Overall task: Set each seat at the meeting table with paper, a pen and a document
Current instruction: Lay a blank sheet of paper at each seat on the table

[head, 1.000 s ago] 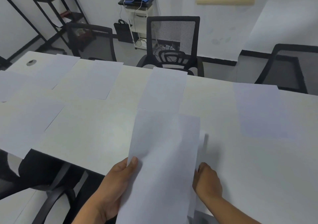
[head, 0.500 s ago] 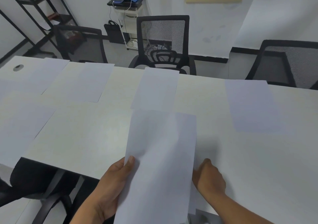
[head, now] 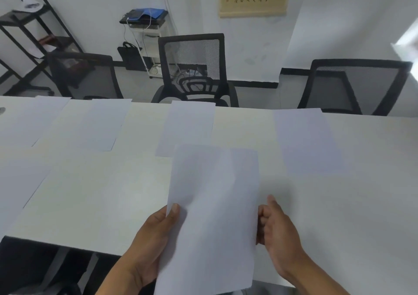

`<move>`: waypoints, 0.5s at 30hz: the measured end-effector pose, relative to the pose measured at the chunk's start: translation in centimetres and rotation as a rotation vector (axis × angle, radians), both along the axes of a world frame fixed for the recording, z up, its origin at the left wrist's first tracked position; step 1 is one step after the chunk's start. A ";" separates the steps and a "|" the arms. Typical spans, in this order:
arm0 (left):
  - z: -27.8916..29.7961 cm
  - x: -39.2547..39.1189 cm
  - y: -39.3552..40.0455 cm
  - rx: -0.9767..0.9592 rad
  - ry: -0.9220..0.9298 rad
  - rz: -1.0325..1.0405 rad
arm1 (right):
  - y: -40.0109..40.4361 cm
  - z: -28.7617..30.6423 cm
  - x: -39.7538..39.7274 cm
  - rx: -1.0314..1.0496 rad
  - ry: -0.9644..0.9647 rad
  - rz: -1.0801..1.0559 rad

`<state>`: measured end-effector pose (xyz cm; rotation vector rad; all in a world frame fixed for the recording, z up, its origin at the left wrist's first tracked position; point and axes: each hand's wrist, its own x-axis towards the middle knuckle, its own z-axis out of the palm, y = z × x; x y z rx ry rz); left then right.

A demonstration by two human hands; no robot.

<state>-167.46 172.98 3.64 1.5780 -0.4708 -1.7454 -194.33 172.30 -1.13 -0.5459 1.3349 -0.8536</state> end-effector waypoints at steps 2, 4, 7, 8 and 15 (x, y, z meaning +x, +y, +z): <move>0.2 -1.0 -0.4 -0.007 0.006 -0.025 | 0.0 0.7 -1.2 -0.078 0.033 0.000; 0.4 -2.2 -1.0 -0.014 0.004 -0.057 | 0.1 1.4 -2.4 -0.117 0.105 -0.011; 0.9 -4.4 -1.8 -0.030 -0.007 -0.121 | 0.4 1.9 -4.3 -0.148 0.171 -0.064; 1.1 -5.2 -2.1 -0.037 -0.013 -0.149 | 0.5 2.0 -5.0 -0.155 0.182 -0.088; 0.9 -11.8 -3.5 -0.094 -0.128 -0.290 | 1.5 2.7 -10.7 -0.174 0.275 -0.210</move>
